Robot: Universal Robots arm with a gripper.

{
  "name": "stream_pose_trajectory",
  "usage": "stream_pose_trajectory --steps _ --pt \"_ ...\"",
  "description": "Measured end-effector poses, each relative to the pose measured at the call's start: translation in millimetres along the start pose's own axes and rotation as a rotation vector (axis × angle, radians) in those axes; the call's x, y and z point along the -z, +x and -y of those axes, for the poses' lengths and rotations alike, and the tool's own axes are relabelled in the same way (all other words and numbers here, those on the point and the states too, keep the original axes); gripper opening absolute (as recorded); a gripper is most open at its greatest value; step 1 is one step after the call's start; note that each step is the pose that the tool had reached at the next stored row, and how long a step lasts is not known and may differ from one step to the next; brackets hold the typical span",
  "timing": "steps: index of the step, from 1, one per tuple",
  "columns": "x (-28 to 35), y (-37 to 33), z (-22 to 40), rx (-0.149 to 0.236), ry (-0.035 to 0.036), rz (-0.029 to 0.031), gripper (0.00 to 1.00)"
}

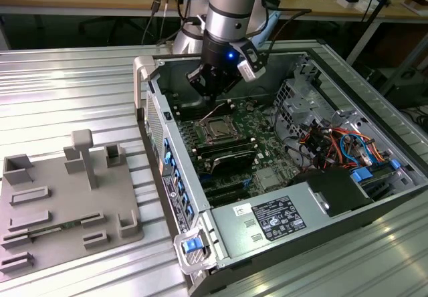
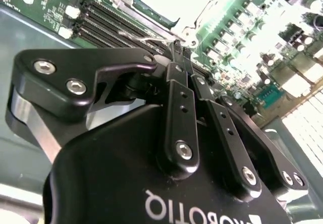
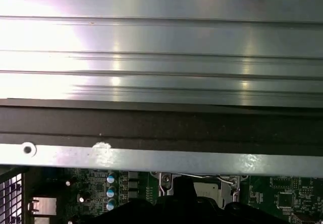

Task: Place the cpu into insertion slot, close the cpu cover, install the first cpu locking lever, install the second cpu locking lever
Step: 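Install the first cpu locking lever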

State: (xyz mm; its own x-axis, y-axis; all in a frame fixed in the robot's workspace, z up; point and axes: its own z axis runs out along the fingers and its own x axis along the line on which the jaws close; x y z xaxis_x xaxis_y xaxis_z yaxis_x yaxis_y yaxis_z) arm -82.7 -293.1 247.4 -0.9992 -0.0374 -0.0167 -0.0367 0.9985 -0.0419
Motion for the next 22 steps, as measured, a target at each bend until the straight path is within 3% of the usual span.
stream_pose_trajectory --steps 9,20,22 --pt "-7.7 -17.2 0.3 0.0 -0.0001 -0.0005 0.11" --pt "-20.2 -26.6 0.1 0.0 0.0 -0.0006 0.11" --pt "-24.6 -31.0 0.1 0.0 0.0 -0.0008 0.11"
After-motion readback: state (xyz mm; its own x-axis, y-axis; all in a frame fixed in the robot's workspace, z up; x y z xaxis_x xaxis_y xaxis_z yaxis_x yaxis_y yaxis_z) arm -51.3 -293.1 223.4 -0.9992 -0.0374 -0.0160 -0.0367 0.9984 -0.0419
